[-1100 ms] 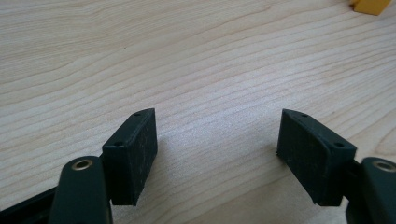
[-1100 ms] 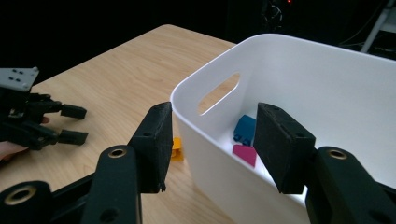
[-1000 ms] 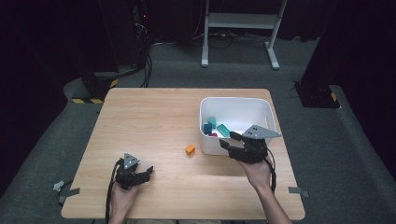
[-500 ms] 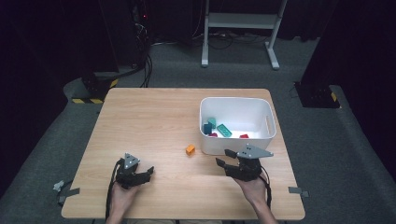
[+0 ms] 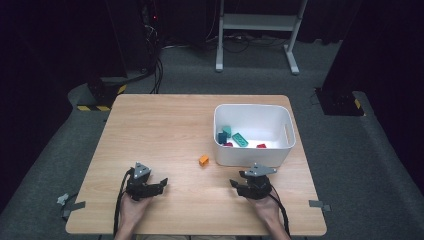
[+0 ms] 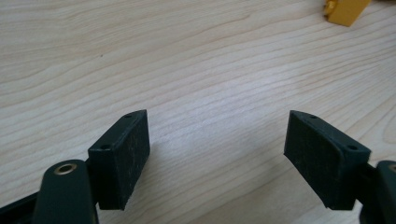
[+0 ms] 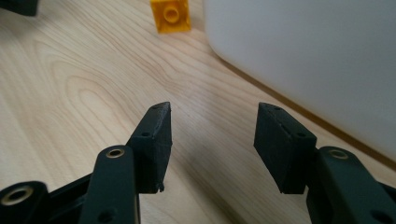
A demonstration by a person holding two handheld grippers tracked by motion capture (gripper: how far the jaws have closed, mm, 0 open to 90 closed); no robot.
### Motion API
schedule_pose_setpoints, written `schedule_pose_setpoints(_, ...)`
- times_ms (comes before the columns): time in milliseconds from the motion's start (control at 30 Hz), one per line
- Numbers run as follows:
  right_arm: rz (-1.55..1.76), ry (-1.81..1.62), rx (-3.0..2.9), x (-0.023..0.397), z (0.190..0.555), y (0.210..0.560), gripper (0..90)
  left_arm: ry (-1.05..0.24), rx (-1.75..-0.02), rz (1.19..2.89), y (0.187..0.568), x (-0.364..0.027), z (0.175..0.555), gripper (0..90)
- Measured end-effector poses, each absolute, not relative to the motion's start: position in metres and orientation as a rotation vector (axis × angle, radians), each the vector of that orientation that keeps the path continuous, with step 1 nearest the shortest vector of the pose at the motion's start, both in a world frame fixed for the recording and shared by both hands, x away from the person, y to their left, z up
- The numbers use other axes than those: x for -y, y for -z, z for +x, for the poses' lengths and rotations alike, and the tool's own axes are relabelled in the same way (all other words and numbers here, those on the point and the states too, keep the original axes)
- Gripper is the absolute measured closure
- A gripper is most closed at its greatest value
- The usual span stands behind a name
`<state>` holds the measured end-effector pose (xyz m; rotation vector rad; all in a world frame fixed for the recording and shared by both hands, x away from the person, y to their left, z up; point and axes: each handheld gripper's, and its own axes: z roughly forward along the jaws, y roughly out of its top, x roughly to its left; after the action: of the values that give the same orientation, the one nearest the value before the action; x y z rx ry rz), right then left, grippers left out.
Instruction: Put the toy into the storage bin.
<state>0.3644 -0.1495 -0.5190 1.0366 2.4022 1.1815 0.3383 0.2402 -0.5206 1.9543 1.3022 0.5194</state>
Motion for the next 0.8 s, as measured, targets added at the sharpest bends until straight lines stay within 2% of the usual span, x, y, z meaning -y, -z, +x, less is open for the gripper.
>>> schedule_pose_setpoints(600, 1.047, -1.025, -2.397, 0.143, 0.367, 0.524, 35.5, -0.48, -1.117, 1.978, 0.496, -0.181, 0.376, 23.8)
schedule_pose_setpoints(800, 1.052, -1.023, -2.396, 0.143, 0.368, 0.524, 34.6, -0.463, -1.066, 2.007, 0.497, -0.155, 0.392, 29.9)
